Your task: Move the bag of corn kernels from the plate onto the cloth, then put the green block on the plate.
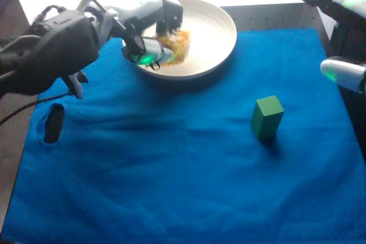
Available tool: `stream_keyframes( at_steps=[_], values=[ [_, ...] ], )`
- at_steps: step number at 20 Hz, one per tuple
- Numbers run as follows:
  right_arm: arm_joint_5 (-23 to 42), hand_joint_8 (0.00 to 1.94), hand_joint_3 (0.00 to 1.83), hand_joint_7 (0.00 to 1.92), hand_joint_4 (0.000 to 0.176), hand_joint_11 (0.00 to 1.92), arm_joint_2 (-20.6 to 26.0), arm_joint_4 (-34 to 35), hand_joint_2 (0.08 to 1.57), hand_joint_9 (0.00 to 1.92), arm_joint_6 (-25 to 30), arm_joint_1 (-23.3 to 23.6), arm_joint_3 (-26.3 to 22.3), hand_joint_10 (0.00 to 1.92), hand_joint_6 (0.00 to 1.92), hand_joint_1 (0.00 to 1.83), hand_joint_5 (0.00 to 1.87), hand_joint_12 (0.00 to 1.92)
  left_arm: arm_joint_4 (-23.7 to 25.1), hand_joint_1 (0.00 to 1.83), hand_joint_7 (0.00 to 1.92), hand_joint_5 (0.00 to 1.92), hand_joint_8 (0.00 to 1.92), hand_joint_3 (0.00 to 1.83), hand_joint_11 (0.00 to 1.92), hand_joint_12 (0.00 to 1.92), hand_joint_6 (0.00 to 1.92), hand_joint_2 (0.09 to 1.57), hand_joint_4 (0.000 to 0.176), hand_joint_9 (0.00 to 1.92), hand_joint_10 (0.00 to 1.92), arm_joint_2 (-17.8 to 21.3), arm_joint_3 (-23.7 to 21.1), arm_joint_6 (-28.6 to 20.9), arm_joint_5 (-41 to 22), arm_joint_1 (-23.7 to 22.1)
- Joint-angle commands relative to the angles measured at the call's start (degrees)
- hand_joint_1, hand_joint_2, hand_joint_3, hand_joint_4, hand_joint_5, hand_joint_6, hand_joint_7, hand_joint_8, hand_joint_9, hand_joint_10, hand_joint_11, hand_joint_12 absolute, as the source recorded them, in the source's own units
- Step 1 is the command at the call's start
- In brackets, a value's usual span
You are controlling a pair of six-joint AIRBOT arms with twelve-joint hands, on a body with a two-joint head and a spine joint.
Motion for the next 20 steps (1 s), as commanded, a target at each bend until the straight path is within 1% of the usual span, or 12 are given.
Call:
stream_keyframes(
  at_steps=[1,5,6,10,11,12,14,16,17,18,19,20],
  values=[
    [7.0,0.01,0.0,0.06,0.0,0.0,0.1,1.3,1.42,0.0,0.1,0.4,-0.1,0.27,0.0,0.5,0.0,1.59,3.3,1.02,0.55,0.4,1.75,0.0,0.46,1.92,1.79,1.42,0.0,0.45,1.82,1.6,-1.3,-2.3,-11.4,-0.1],
    [7.0,0.01,0.0,0.03,0.0,0.0,0.1,1.8,1.42,0.0,0.1,0.3,-0.3,0.35,0.0,0.46,0.0,1.6,12.5,1.01,0.54,0.39,1.67,0.0,0.13,1.92,1.87,1.42,0.0,0.28,1.58,10.9,-12.0,-10.3,-24.0,4.9],
    [7.0,0.01,0.0,0.05,0.0,0.0,0.1,1.9,1.42,0.0,0.1,0.3,-0.5,0.27,0.0,0.49,0.0,1.52,14.6,1.06,0.61,0.46,1.62,0.0,0.7,1.92,1.73,1.38,0.0,0.58,1.76,13.2,-14.5,-12.8,-26.9,7.3],
    [7.0,0.0,0.0,0.0,0.0,0.0,0.1,2.0,1.43,0.0,0.1,0.2,-0.8,0.17,0.0,0.5,0.0,1.54,17.2,1.05,0.58,0.48,1.65,0.0,0.63,1.92,1.69,1.37,0.018,0.51,1.71,16.0,-18.9,-16.0,-30.6,12.6],
    [7.0,0.0,0.0,0.0,0.0,0.0,0.1,2.0,1.43,0.0,0.1,0.2,-0.9,0.15,0.0,0.46,0.0,1.53,17.2,0.98,0.36,0.52,1.37,0.0,0.48,1.92,1.66,1.37,0.0,0.41,1.65,16.1,-19.3,-16.1,-30.7,13.6],
    [7.0,0.0,0.0,0.0,0.0,0.0,0.1,2.0,1.43,0.0,0.1,0.2,-0.9,0.18,0.0,0.48,0.0,1.49,17.2,1.01,0.27,0.26,1.23,0.0,0.36,1.92,1.32,1.29,0.0,0.3,1.62,15.9,-19.4,-16.5,-30.4,14.4],
    [7.0,0.0,0.0,0.01,0.0,0.0,0.1,2.0,1.42,0.0,0.1,0.2,-1.0,0.22,0.0,0.55,0.0,1.39,16.8,0.92,0.2,0.16,1.17,0.0,0.2,1.92,1.08,1.27,0.0,0.2,1.55,15.6,-19.4,-17.5,-30.0,15.4],
    [7.0,0.0,0.0,0.0,0.0,0.0,0.1,1.2,1.41,0.0,0.3,0.2,-1.0,0.19,0.0,0.63,0.0,1.52,16.2,0.74,0.16,0.1,0.73,0.0,0.01,1.79,0.72,1.28,0.0,0.07,1.21,15.3,-19.3,-18.5,-29.4,16.6],
    [7.0,0.0,0.0,0.0,0.0,0.0,0.1,0.7,1.38,0.0,0.7,0.2,-1.0,0.17,0.0,0.66,0.0,1.54,16.2,0.75,0.13,0.04,0.44,0.0,0.0,1.67,0.56,1.27,0.029,0.01,0.93,15.3,-19.4,-18.9,-29.5,17.1],
    [7.0,0.01,0.0,0.03,0.0,0.0,0.1,0.0,1.35,0.0,1.1,0.2,-1.0,0.28,0.0,0.71,0.0,1.64,16.1,0.69,0.02,0.01,0.19,0.0,0.0,1.21,0.26,1.24,0.064,0.0,0.28,15.5,-19.5,-19.5,-29.8,17.5],
    [7.0,0.03,0.0,0.06,0.0,0.0,0.1,-0.7,1.32,0.0,1.6,0.2,-1.0,0.39,0.0,0.75,0.0,1.72,15.9,0.62,0.0,0.0,0.04,0.0,0.0,0.66,0.05,1.18,0.12,0.0,0.06,15.8,-19.8,-20.3,-30.6,18.1],
    [6.7,0.03,0.0,0.05,0.0,0.0,0.1,-1.6,1.3,0.0,2.0,0.2,-1.0,0.39,0.0,0.76,0.0,1.79,15.7,0.58,0.0,0.0,0.01,0.0,0.0,0.14,0.01,1.08,0.141,0.0,0.01,16.3,-20.1,-21.3,-32.1,18.9]
  ],
)
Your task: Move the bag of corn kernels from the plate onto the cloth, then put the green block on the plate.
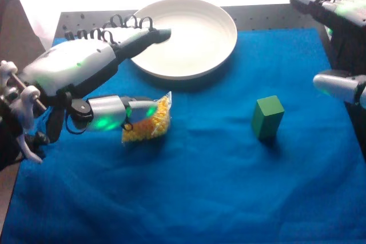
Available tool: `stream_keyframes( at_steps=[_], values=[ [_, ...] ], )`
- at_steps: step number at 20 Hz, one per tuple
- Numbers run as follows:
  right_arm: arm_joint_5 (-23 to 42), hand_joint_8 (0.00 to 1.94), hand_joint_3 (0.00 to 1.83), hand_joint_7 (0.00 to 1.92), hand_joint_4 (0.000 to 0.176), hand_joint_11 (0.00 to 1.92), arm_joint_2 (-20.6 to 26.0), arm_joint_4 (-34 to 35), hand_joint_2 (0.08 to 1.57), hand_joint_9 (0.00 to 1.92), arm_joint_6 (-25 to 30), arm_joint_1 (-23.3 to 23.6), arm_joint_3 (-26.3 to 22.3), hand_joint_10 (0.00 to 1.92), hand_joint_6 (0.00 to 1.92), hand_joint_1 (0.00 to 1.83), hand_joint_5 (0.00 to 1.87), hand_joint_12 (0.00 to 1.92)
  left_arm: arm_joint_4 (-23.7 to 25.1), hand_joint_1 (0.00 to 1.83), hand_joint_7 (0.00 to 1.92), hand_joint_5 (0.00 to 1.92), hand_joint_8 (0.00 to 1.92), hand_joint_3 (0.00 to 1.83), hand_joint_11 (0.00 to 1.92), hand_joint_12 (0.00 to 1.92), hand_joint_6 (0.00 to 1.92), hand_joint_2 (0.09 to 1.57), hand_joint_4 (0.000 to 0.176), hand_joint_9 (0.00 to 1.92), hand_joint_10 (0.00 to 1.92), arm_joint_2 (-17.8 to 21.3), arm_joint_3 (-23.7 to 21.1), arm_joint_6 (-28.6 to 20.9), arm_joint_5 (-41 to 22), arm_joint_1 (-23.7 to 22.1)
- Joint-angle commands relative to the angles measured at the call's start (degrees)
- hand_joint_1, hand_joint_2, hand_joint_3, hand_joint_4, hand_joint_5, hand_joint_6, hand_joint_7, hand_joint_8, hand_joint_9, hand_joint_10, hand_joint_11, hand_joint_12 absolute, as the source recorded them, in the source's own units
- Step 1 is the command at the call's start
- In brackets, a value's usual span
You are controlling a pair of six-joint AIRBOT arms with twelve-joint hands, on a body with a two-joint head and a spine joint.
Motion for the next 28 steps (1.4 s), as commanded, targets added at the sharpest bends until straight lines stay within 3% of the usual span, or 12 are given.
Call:
stream_keyframes(
  at_steps=[1,6,7,11,12,16,20,21,23,24,25,28],
  values=[
    [6.1,0.02,0.0,0.03,0.0,0.0,0.1,0.4,1.28,0.0,0.5,0.2,0.0,0.27,0.0,0.71,0.0,1.77,-0.1,0.58,0.0,0.0,0.0,0.0,0.0,0.03,0.0,1.04,0.159,0.0,0.0,0.8,-0.5,-0.4,-9.5,0.2],
    [1.0,0.04,0.0,0.07,0.0,0.0,-2.2,-2.6,1.14,0.0,1.8,0.3,0.7,0.32,0.01,1.03,0.01,1.76,-3.8,0.55,0.0,0.0,0.0,0.0,0.0,0.0,0.0,1.03,0.126,0.0,0.0,4.6,-4.0,-0.4,-19.6,5.5],
    [-0.2,0.03,0.0,0.06,0.0,0.0,-2.8,-3.0,1.15,0.0,1.8,0.3,0.9,0.26,0.0,1.0,0.0,1.59,-4.5,0.59,0.0,0.0,0.0,0.0,0.0,0.0,0.0,1.03,0.165,0.0,0.0,5.1,-4.5,-0.4,-21.1,6.4],
    [-3.5,0.04,0.0,0.16,0.0,0.0,-4.7,-4.2,1.15,0.0,2.3,0.8,1.9,0.57,0.01,0.94,0.03,1.6,-6.4,0.54,0.0,0.0,0.0,0.0,0.0,0.0,0.0,1.05,0.142,0.0,0.0,5.6,-5.2,-0.4,-23.8,8.4],
    [-4.5,0.04,0.0,0.18,0.0,0.0,-5.3,-4.6,1.15,0.0,2.3,1.2,2.2,0.59,0.02,0.95,0.04,1.54,-6.9,0.57,0.0,0.0,0.0,0.0,0.0,0.0,0.0,1.04,0.16,0.0,0.0,5.6,-5.2,-0.4,-24.1,8.7],
    [-7.3,0.01,0.01,0.14,0.0,0.0,-7.3,-5.4,1.18,0.0,2.3,2.8,3.8,0.46,0.03,0.93,0.08,1.4,-8.1,0.56,0.0,0.0,0.0,0.0,0.0,0.0,0.0,1.05,0.176,0.0,0.0,5.6,-5.4,-0.4,-24.7,9.7],
    [-10.3,0.07,0.0,0.32,0.0,0.0,-9.4,-5.8,1.21,0.0,2.3,4.6,5.5,0.85,0.25,0.97,0.17,1.57,-8.4,0.55,0.0,0.0,0.0,0.0,0.0,0.0,0.0,1.06,0.176,0.0,0.0,5.6,-5.4,-0.4,-24.8,9.8],
    [-10.8,0.12,0.0,0.4,0.0,0.0,-9.8,-5.9,1.21,0.02,2.3,4.9,5.8,0.98,0.53,1.01,0.15,1.65,-8.5,0.55,0.0,0.0,0.0,0.01,0.0,0.0,0.0,1.07,0.176,0.0,0.0,5.5,-5.4,-0.4,-24.5,9.9],
    [-11.4,0.74,0.0,0.54,0.0,0.21,-10.3,-6.0,1.19,0.4,2.3,5.1,6.1,1.31,0.85,1.12,0.31,1.89,-8.8,0.54,0.0,0.0,0.0,0.01,0.0,0.0,0.0,1.09,0.17,0.0,0.0,5.3,-5.3,-0.3,-24.0,9.9],
    [-11.6,0.9,0.0,0.64,0.0,0.4,-10.5,-6.0,1.2,0.56,2.3,5.1,6.2,1.34,0.87,1.13,0.41,1.87,-8.9,0.5,0.0,0.0,0.0,0.02,0.02,0.01,0.0,1.1,0.147,0.0,0.0,5.2,-5.2,-0.3,-23.8,10.0],
    [-11.6,1.21,0.01,0.85,0.0,0.72,-10.5,-6.0,1.22,0.8,2.3,5.1,6.3,1.38,1.25,1.2,0.59,1.82,-8.9,0.49,0.0,0.0,0.0,0.01,0.02,0.01,0.0,1.1,0.158,0.0,0.0,5.2,-5.2,-0.3,-23.8,10.0],
    [-11.6,1.39,0.0,0.9,0.0,0.97,-10.5,-6.0,1.21,0.97,2.3,5.3,6.4,1.53,1.2,1.23,0.73,1.86,-9.1,0.49,0.0,0.0,0.0,0.02,0.0,0.01,0.0,1.12,0.15,0.0,0.0,5.2,-5.2,-0.3,-24.0,10.2]
  ],
)
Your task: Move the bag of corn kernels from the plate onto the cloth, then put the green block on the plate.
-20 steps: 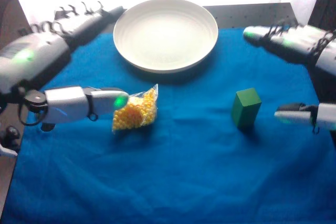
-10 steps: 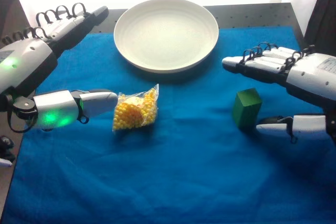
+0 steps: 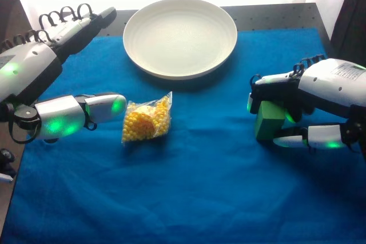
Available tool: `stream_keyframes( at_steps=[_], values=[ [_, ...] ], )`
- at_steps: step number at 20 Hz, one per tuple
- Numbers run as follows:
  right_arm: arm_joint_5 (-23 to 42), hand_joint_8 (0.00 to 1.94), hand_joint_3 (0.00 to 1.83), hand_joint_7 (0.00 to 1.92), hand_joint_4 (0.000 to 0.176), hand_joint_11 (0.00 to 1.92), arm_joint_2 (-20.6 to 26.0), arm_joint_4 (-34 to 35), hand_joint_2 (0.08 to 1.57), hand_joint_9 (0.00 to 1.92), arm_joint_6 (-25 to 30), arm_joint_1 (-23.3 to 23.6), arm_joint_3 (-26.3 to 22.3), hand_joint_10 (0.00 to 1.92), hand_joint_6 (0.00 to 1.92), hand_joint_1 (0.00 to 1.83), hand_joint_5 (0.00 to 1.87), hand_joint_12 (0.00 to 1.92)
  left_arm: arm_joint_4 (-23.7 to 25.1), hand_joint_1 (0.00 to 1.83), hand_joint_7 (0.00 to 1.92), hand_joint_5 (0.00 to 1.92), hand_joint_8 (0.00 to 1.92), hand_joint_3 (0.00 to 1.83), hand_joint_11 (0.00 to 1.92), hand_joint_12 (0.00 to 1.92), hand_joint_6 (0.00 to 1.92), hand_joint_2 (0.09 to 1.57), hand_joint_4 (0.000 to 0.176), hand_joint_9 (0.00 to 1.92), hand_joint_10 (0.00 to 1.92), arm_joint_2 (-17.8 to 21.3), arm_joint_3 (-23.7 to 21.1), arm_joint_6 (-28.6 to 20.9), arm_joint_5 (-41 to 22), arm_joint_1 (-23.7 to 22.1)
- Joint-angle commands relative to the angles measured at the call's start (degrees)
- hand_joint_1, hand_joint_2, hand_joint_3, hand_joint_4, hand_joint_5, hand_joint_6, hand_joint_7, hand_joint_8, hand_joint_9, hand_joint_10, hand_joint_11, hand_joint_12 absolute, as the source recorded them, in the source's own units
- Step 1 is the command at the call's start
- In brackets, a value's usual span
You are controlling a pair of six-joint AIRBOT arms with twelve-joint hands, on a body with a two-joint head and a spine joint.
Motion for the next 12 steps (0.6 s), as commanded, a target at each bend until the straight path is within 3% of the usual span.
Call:
stream_keyframes(
  at_steps=[1,4,5,7,8,10,12],
  values=[
    [5.8,1.42,0.0,0.89,0.0,0.97,0.1,0.7,1.22,0.99,-0.1,1.0,0.2,1.59,1.22,1.23,0.71,1.91,0.4,0.48,0.0,0.0,0.0,0.02,0.0,0.0,0.0,1.12,0.157,0.0,0.0,0.0,0.0,-0.2,-7.2,0.0],
    [7.9,1.46,0.0,0.88,0.0,1.01,0.8,0.4,1.23,1.03,0.0,1.5,-0.2,1.6,1.23,1.22,0.68,1.89,0.0,0.51,0.0,0.0,0.0,0.02,0.0,0.0,0.0,1.13,0.158,0.0,0.0,-0.1,0.1,-0.2,-7.2,0.4],
    [9.4,1.42,0.0,0.78,0.0,0.81,1.1,0.3,1.23,0.78,0.2,1.6,-0.6,1.62,1.19,1.32,0.7,1.89,-0.2,0.49,0.0,0.0,0.0,0.01,0.0,0.0,0.0,1.13,0.172,0.0,0.0,-0.2,0.2,-0.2,-7.0,0.4],
    [11.2,1.4,0.0,0.77,0.0,0.74,1.8,0.1,1.23,0.73,0.3,2.0,-1.0,1.62,1.23,1.34,0.7,1.91,-0.5,0.49,0.0,0.0,0.0,0.01,0.0,0.0,0.0,1.13,0.168,0.0,0.0,-0.3,0.3,-0.2,-6.9,0.6],
    [11.9,1.45,0.0,0.74,0.0,0.69,2.3,-0.4,1.24,0.69,0.3,2.8,-1.3,1.65,1.25,1.34,0.67,1.92,-0.6,0.48,0.0,0.0,0.0,0.01,0.0,0.0,0.0,1.13,0.158,0.0,0.0,-0.3,0.4,-0.2,-6.9,0.6],
    [12.8,1.4,0.0,0.76,0.0,0.66,2.3,-1.3,1.24,0.69,0.3,3.9,-1.6,1.62,1.29,1.34,0.68,1.92,-0.7,0.48,0.0,0.0,0.0,0.02,0.0,0.0,0.0,1.15,0.165,0.0,0.0,-0.3,0.4,-0.2,-6.8,0.7],
    [13.0,1.45,0.0,0.82,0.0,0.68,2.3,-2.0,1.24,0.72,0.3,6.1,-1.1,1.62,1.29,1.2,0.7,1.92,-0.7,0.45,0.0,0.0,0.0,0.02,0.0,0.0,0.0,1.17,0.164,0.0,0.0,-0.3,0.4,-0.2,-6.8,0.8]
  ],
)
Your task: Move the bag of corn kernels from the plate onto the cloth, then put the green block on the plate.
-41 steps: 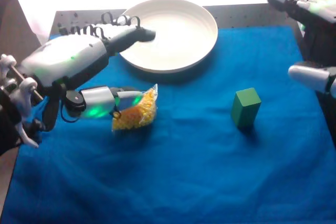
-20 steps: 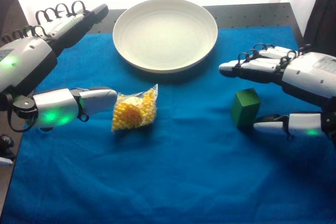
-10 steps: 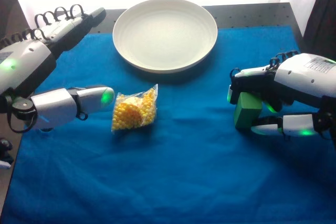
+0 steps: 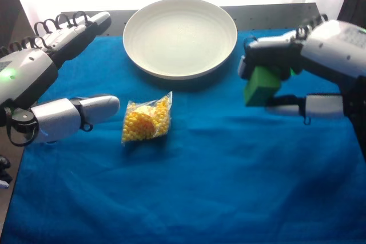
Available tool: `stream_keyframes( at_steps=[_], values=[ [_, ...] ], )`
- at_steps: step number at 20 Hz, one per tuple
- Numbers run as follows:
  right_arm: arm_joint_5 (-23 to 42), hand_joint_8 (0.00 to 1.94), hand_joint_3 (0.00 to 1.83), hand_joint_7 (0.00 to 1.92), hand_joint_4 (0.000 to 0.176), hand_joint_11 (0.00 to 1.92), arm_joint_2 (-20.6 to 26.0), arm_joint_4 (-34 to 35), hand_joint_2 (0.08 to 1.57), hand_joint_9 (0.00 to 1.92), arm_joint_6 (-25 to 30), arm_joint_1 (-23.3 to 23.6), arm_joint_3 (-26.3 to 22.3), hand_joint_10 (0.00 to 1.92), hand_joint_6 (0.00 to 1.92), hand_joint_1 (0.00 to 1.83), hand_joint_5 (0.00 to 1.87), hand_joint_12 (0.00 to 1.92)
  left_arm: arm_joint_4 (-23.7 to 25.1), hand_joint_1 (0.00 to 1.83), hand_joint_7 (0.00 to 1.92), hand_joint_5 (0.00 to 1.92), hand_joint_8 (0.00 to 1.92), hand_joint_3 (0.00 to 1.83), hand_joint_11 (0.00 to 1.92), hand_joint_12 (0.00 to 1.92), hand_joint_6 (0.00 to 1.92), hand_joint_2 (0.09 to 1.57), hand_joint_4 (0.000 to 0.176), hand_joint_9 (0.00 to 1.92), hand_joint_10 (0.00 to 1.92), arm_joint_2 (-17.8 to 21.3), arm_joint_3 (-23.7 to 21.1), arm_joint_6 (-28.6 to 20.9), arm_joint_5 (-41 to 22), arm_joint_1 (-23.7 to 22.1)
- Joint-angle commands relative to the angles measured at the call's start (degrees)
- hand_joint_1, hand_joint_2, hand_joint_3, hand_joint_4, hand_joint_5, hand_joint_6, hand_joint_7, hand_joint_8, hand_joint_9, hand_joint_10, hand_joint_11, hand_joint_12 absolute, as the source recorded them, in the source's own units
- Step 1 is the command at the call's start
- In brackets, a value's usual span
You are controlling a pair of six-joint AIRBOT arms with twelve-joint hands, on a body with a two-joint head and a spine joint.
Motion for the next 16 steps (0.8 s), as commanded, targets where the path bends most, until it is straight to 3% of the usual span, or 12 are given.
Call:
stream_keyframes(
  at_steps=[1,2,3,5,8,9,10,11,13,14,15,16],
  values=[
    [7.0,1.47,0.0,0.8,0.0,0.65,-0.2,1.7,1.25,0.69,0.2,1.7,0.8,1.62,1.33,1.17,0.69,1.92,0.7,0.43,0.0,0.0,0.0,0.02,0.0,0.0,0.0,1.18,0.161,0.0,0.0,-0.3,0.2,-0.2,-6.9,-0.4],
    [5.9,1.45,0.0,0.79,0.0,0.61,-0.7,1.6,1.25,0.68,0.2,3.3,1.8,1.59,1.33,1.17,0.71,1.92,0.6,0.43,0.0,0.0,0.0,0.02,0.0,0.0,0.0,1.18,0.173,0.0,0.0,-0.4,0.2,-0.2,-6.9,-0.4],
    [4.3,1.63,0.0,0.76,0.0,0.88,-1.6,1.4,1.26,0.82,0.2,5.3,2.9,1.81,1.2,1.2,0.72,1.92,0.5,0.43,0.0,0.0,0.0,0.02,0.0,0.0,0.0,1.19,0.168,0.0,0.0,-0.4,0.2,-0.2,-7.0,-0.4],
    [0.5,1.76,0.01,0.68,0.0,1.03,-3.8,0.6,1.28,0.9,0.2,8.8,5.5,1.92,1.21,1.18,0.71,1.92,0.5,0.45,0.0,0.0,0.0,0.02,0.0,0.0,0.0,1.21,0.165,0.0,0.0,-0.4,0.2,-0.2,-7.0,-0.3],
    [-4.0,1.79,0.01,0.66,0.0,0.94,-7.7,0.3,1.29,0.8,0.2,13.2,9.8,1.92,1.21,1.18,0.72,1.92,0.5,0.49,0.0,0.0,0.0,0.02,0.0,0.0,0.0,1.22,0.145,0.0,0.0,-0.6,0.5,-0.2,-6.8,-0.3],
    [-5.6,1.84,0.01,0.63,0.0,0.99,-9.0,-0.1,1.31,0.85,0.2,14.6,11.0,1.92,1.23,1.17,0.68,1.92,0.5,0.48,0.0,0.0,0.0,0.02,0.0,0.0,0.0,1.23,0.16,0.0,0.0,-0.6,0.6,-0.2,-6.8,-0.3],
    [-7.0,1.65,0.01,0.65,0.0,1.16,-10.1,-0.4,1.3,1.01,0.2,15.5,12.4,1.92,1.44,1.17,0.64,1.92,0.5,0.47,0.0,0.0,0.0,0.01,0.0,0.0,0.0,1.22,0.168,0.0,0.0,-0.7,0.6,-0.2,-6.8,-0.3],
    [-8.7,1.62,0.0,0.69,0.0,0.84,-11.6,-0.4,1.28,0.74,0.2,16.3,13.9,1.77,1.33,1.16,0.69,1.92,0.5,0.48,0.0,0.0,0.0,0.01,0.0,0.0,0.0,1.22,0.174,0.0,0.0,-0.9,0.7,-0.2,-6.7,-0.3],
    [-11.2,1.64,0.0,0.72,0.0,0.85,-14.4,-0.4,1.27,0.72,0.2,17.7,16.9,1.82,1.22,1.18,0.72,1.92,0.5,0.5,0.0,0.0,0.0,0.0,0.0,0.0,0.0,1.21,0.176,0.0,0.0,-1.0,0.9,-0.3,-6.7,-0.3],
    [-12.8,1.93,0.0,1.16,0.0,1.5,-15.9,-0.4,1.23,1.37,0.2,18.6,18.6,1.92,1.29,1.12,0.78,1.92,0.5,0.5,0.0,0.0,0.0,0.0,0.0,0.0,0.0,1.2,0.176,0.0,0.0,-1.0,0.9,-0.3,-6.9,-0.3],
    [-14.0,1.61,0.01,0.79,0.0,1.3,-17.1,-0.4,1.26,1.08,0.2,19.0,19.7,1.92,1.4,1.17,0.69,1.92,0.6,0.51,0.0,0.0,0.0,0.0,0.0,0.0,0.0,1.2,0.176,0.0,0.0,-0.9,1.0,-0.5,-7.0,-0.3],
    [-15.0,1.56,0.0,0.8,0.0,1.02,-18.2,-0.4,1.24,0.9,0.2,19.2,20.9,1.79,1.22,1.2,0.72,1.92,0.6,0.5,0.0,0.0,0.0,0.0,0.0,0.0,0.0,1.2,0.16,0.0,0.0,-0.9,1.1,-0.7,-7.2,-0.3]
  ],
)
